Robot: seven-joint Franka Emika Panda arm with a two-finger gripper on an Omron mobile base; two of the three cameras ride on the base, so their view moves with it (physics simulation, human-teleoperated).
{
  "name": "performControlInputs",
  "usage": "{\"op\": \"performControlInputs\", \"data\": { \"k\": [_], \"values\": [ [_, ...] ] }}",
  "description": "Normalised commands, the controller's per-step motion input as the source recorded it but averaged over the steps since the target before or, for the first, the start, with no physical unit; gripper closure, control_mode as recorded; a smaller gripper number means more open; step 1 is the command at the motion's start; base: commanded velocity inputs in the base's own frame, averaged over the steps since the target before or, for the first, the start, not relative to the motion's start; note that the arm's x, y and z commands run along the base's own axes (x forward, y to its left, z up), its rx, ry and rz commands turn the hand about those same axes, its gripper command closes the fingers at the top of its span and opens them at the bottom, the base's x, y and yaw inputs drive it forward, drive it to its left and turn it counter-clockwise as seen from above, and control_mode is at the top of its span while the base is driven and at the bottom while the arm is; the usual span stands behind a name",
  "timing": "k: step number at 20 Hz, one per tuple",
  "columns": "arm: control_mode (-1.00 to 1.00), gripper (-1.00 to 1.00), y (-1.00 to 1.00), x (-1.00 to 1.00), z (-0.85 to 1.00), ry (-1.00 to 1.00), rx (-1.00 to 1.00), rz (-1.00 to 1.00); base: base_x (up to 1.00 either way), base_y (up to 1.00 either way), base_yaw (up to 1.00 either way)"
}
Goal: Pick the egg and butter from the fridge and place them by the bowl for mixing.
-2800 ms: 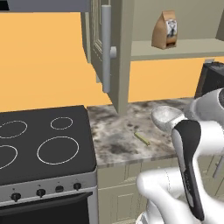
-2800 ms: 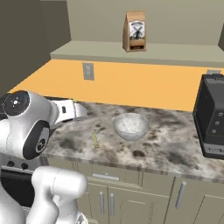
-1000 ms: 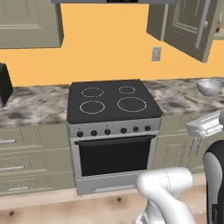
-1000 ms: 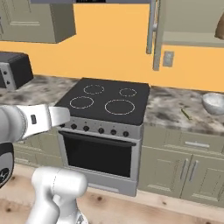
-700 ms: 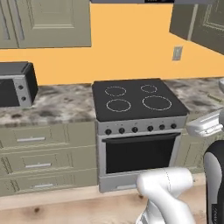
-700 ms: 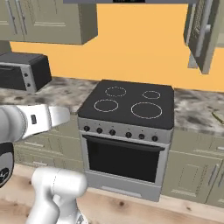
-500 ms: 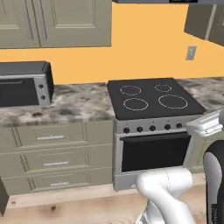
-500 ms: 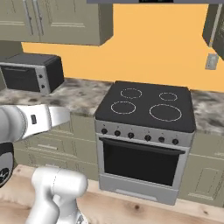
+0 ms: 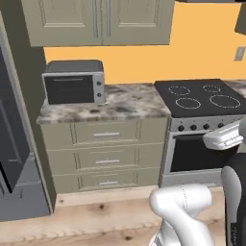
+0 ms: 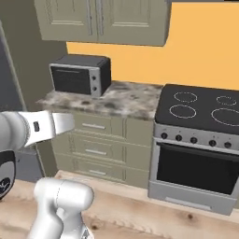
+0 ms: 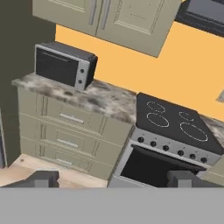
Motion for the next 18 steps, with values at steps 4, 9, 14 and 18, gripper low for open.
{"op": "performControlInputs", "data": {
  "k": [4, 9, 14, 18],
  "values": [
    [1.0, -1.0, 0.0, 0.0, 0.0, 0.0, 0.0, 0.0, -0.51, 1.0, 0.07],
    [1.0, -1.0, 0.0, 0.0, 0.0, 0.0, 0.0, 0.0, -0.35, 1.0, 0.03],
    [1.0, -1.0, 0.0, 0.0, 0.0, 0.0, 0.0, 0.0, -0.05, 1.0, 0.0],
    [1.0, -1.0, 0.0, 0.0, 0.0, 0.0, 0.0, 0.0, 0.0, 1.0, 0.0]
  ]
}}
